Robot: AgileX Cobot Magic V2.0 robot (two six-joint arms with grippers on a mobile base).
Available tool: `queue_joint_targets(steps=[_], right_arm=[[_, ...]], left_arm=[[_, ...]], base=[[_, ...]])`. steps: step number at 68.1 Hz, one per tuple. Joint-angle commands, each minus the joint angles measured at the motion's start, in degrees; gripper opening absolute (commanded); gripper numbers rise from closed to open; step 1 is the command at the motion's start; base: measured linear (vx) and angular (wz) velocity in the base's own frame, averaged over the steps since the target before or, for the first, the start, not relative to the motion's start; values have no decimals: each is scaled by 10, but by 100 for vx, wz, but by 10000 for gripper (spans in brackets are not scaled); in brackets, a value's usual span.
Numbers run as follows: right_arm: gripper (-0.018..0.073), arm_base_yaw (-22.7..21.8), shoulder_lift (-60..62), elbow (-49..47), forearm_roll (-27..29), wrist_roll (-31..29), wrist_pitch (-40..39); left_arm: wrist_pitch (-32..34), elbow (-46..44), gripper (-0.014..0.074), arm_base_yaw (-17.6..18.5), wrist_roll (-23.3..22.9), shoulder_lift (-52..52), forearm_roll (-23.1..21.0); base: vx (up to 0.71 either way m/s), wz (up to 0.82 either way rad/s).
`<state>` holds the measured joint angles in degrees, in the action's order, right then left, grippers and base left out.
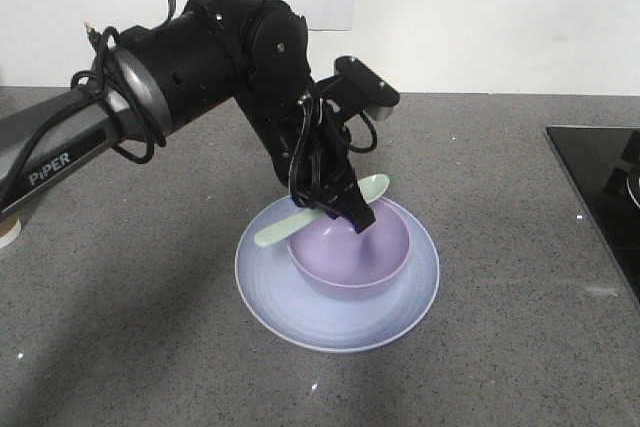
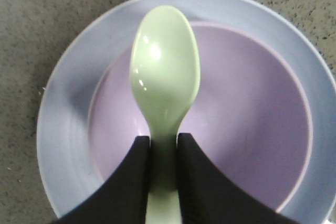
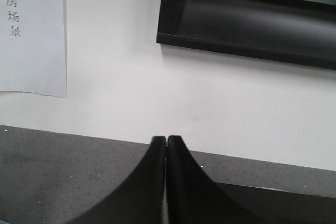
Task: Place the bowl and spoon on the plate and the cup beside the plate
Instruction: 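Lower the pale green spoon with the left gripper into the bowl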
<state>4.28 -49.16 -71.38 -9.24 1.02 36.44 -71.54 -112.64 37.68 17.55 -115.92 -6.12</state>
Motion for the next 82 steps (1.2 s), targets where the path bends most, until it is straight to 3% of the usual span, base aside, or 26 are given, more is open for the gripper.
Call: queue_joint_targets(steps=[1,21,42,69,82], right_arm=[[-9,2,2,-12,-5,-1,-46],[-9,2,2,-12,-4,1,-47],[-9,2,2,-12,0,1,-46],[-9,2,2,-12,1,1,-43],[-9,2,2,-12,1,1,-42]], left_arm=[[-2,8,4,2,-10,42,-4],[-2,34,4,2,-11,54,8],[-2,34,29,2,-12,53,-13],[-2,34,258,2,-17,53,-12],[-2,34,314,2,-21,53,-13]], base=[[0,0],[0,0],[0,0],[0,0],[0,0]])
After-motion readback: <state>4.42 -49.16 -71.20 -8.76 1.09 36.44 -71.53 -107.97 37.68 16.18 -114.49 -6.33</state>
